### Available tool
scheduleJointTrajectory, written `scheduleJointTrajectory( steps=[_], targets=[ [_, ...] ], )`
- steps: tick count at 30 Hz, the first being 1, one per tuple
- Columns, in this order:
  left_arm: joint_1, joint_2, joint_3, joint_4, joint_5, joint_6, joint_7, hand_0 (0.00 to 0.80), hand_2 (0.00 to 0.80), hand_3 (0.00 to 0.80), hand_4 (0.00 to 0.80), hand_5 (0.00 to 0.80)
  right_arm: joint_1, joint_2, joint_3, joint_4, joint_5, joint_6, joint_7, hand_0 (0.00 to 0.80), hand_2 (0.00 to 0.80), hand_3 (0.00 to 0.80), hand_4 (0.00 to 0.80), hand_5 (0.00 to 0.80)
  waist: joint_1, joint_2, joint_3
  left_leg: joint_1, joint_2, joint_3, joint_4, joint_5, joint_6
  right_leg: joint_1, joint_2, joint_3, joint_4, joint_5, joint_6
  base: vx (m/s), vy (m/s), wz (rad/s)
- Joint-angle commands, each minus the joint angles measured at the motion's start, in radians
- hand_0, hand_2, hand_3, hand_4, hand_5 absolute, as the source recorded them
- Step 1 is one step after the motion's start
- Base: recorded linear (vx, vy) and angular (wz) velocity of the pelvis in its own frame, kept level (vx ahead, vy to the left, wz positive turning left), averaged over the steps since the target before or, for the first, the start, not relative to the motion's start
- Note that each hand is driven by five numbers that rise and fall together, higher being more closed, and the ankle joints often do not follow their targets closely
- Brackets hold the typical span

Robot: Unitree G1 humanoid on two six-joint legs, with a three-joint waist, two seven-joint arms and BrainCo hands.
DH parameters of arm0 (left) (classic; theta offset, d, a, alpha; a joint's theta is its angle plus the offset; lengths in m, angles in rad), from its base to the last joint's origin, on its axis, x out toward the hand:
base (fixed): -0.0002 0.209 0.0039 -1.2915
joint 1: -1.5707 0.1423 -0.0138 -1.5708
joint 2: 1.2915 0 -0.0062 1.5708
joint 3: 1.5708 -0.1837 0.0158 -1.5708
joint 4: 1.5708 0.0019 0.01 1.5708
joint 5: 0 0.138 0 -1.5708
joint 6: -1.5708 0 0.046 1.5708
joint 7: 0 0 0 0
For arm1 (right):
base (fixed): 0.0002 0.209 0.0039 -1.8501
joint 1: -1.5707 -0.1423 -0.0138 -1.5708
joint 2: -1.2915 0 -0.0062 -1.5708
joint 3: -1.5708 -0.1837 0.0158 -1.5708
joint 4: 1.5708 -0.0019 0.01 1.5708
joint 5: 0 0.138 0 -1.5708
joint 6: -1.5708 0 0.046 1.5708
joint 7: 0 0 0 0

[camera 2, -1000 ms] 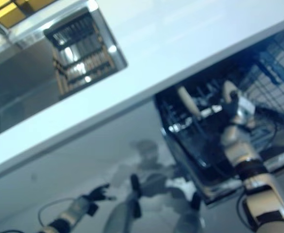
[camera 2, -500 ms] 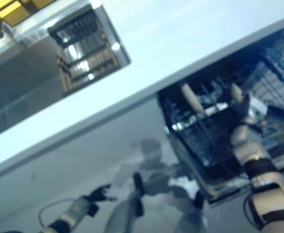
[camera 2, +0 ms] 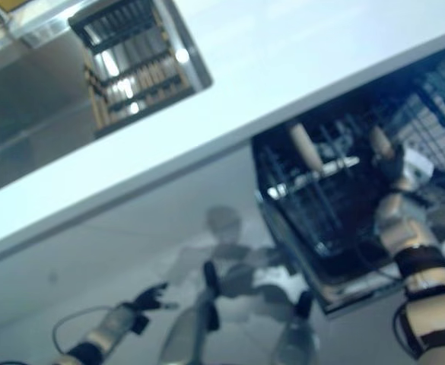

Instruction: Take plates into dishwasher

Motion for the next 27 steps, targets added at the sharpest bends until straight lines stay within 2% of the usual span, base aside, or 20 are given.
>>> scheduleJointTrajectory(
  steps=[1, 17, 27],
  targets=[
    [-0.06, 0.05, -0.001, -0.026, -0.034, 0.005, -0.004, 0.0, 0.0, 0.0, 0.0, 0.0, -0.116, -0.089, 0.002, 0.022, 0.011, 0.012, 0.019, 0.8, 0.8, 0.8, 0.8, 0.8, 0.026, -0.046, 0.033, 0.054, -0.042, 0.05, -0.002, -0.116, -0.01, -0.166, -0.011, -0.053, 0.152, -0.017, -0.06, 0.0, 0.0, 0.0],
    [-0.058, 0.055, -0.01, -0.056, -0.045, 0.006, -0.018, 0.0, 0.0, 0.0, 0.0, 0.0, -0.148, -0.105, -0.005, 0.115, 0.07, 0.046, 0.091, 0.8, 0.8, 0.8, 0.8, 0.8, 0.03, -0.018, 0.039, 0.041, -0.055, 0.033, -0.002, -0.109, -0.011, -0.177, -0.014, -0.047, 0.167, -0.029, -0.069, 0.0, 0.001, 0.01],
    [-0.057, 0.058, -0.008, -0.063, -0.045, 0.008, -0.021, 0.0, 0.0, 0.0, 0.0, 0.0, -0.153, -0.106, -0.009, 0.111, 0.071, 0.09, 0.082, 0.8, 0.8, 0.8, 0.8, 0.8, 0.025, -0.025, 0.048, 0.041, -0.06, 0.039, -0.002, -0.113, -0.006, -0.18, -0.009, -0.038, 0.149, -0.014, -0.065, 0.0, 0.0, 0.0]
  ],
)
